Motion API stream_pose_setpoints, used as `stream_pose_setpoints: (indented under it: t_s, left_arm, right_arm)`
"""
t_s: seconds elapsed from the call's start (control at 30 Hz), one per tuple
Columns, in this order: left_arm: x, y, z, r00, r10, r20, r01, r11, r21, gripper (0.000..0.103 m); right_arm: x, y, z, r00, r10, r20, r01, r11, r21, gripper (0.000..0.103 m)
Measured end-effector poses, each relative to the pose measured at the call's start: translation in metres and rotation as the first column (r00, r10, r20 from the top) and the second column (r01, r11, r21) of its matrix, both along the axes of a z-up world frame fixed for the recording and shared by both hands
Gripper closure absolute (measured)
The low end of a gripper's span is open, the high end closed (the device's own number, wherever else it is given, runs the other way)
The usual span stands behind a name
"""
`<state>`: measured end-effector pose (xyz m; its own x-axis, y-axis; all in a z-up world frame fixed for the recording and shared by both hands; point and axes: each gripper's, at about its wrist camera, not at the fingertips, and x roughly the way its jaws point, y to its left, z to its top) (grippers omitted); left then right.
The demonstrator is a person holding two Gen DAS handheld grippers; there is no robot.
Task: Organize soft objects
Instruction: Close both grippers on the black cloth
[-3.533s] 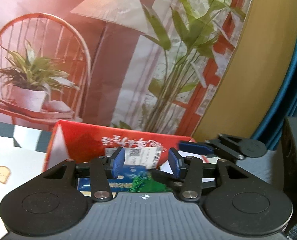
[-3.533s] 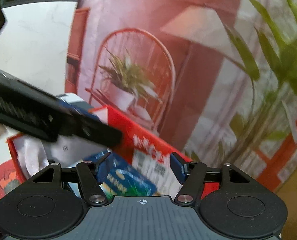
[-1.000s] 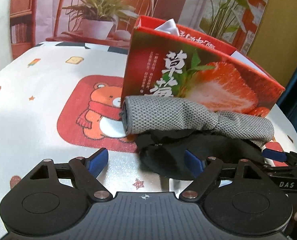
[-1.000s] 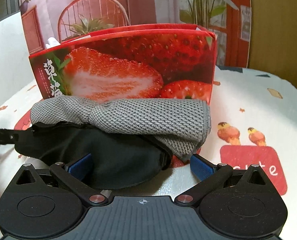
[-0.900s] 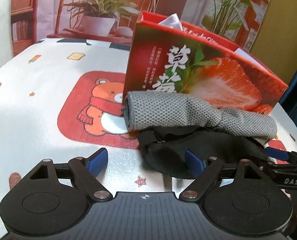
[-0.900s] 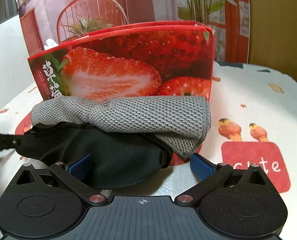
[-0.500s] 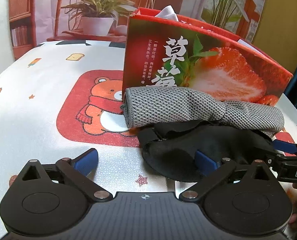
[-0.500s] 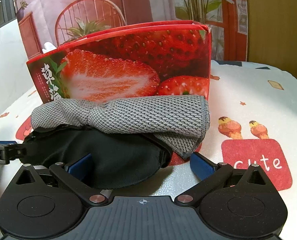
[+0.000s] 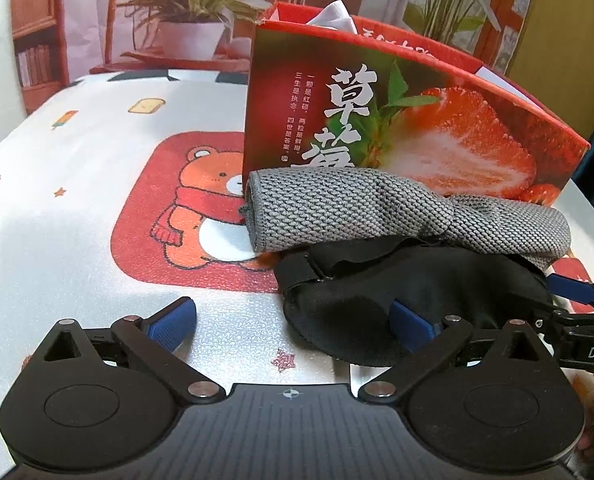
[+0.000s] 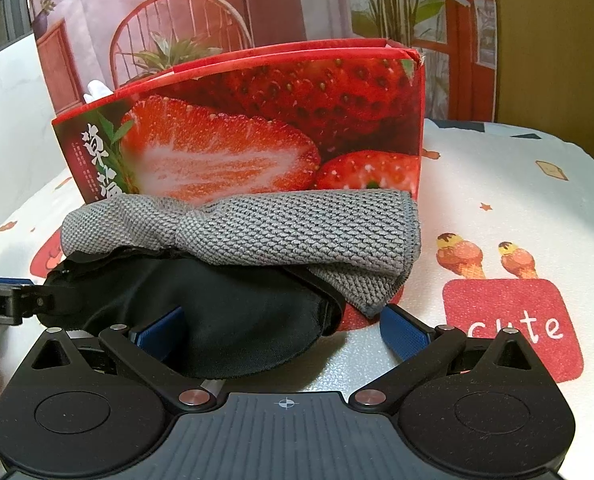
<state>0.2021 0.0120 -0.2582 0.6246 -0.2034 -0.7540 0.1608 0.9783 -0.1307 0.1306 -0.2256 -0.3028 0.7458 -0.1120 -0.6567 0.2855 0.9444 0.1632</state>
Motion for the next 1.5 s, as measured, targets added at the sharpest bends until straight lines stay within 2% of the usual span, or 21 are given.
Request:
stream_pose_setpoints:
  t_s: [0.07, 0.17, 0.23, 0.37, 0.4, 0.43, 0.5, 0.6, 0.8, 1.07, 1.5]
  left_arm:
    - [0.001, 0.005, 0.001, 1.000, -0.002, -0.005, 0.002, 1.000, -0.027, 0.000]
    - [0.000, 0.012, 0.003, 1.000, 0.014, -0.004, -0.014, 0.997, -0.071, 0.008]
    - [0.001, 0.014, 0.005, 1.000, 0.008, -0.002, -0.008, 0.996, -0.088, 0.021]
    - [0.005, 0.012, 0.007, 1.000, -0.004, 0.003, 0.004, 0.995, -0.098, 0.030]
    - [0.006, 0.011, 0.007, 1.000, -0.008, 0.005, 0.009, 0.995, -0.097, 0.038]
    - [0.007, 0.009, 0.006, 1.000, -0.016, 0.003, 0.017, 0.995, -0.099, 0.052]
    - [0.006, 0.006, 0.006, 1.000, -0.024, 0.004, 0.024, 0.995, -0.099, 0.068]
    - [0.000, 0.004, 0.009, 0.999, -0.018, 0.046, 0.021, 0.997, -0.078, 0.081]
    - [-0.015, 0.009, 0.017, 0.996, -0.027, 0.084, 0.035, 0.995, -0.098, 0.085]
    - [-0.037, 0.017, 0.008, 0.998, -0.024, 0.054, 0.031, 0.992, -0.120, 0.085]
    - [-0.037, 0.021, -0.001, 0.999, -0.005, 0.040, 0.011, 0.989, -0.145, 0.085]
  right_arm:
    - [0.000, 0.000, 0.000, 1.000, 0.004, -0.003, -0.004, 1.000, -0.001, 0.000]
    - [0.000, 0.000, 0.000, 1.000, 0.007, -0.004, -0.007, 1.000, 0.000, 0.000]
    - [0.000, 0.000, 0.000, 1.000, 0.008, -0.004, -0.008, 1.000, -0.001, 0.000]
    - [0.000, 0.000, 0.000, 1.000, 0.009, -0.004, -0.009, 1.000, -0.001, 0.000]
    - [0.000, 0.000, 0.000, 1.000, 0.009, -0.004, -0.009, 1.000, -0.001, 0.000]
    - [0.000, 0.000, 0.000, 1.000, 0.009, -0.004, -0.009, 1.000, -0.001, 0.000]
    - [0.000, 0.000, 0.000, 1.000, 0.009, -0.004, -0.009, 1.000, -0.001, 0.000]
    - [0.000, 0.000, 0.000, 1.000, 0.010, -0.003, -0.010, 1.000, -0.001, 0.000]
    - [-0.001, 0.000, 0.000, 1.000, 0.011, -0.002, -0.011, 1.000, 0.001, 0.000]
    - [-0.005, -0.001, 0.001, 1.000, 0.012, 0.007, -0.012, 1.000, 0.013, 0.000]
    - [-0.010, -0.010, 0.002, 0.999, 0.017, 0.041, -0.020, 0.997, 0.071, 0.000]
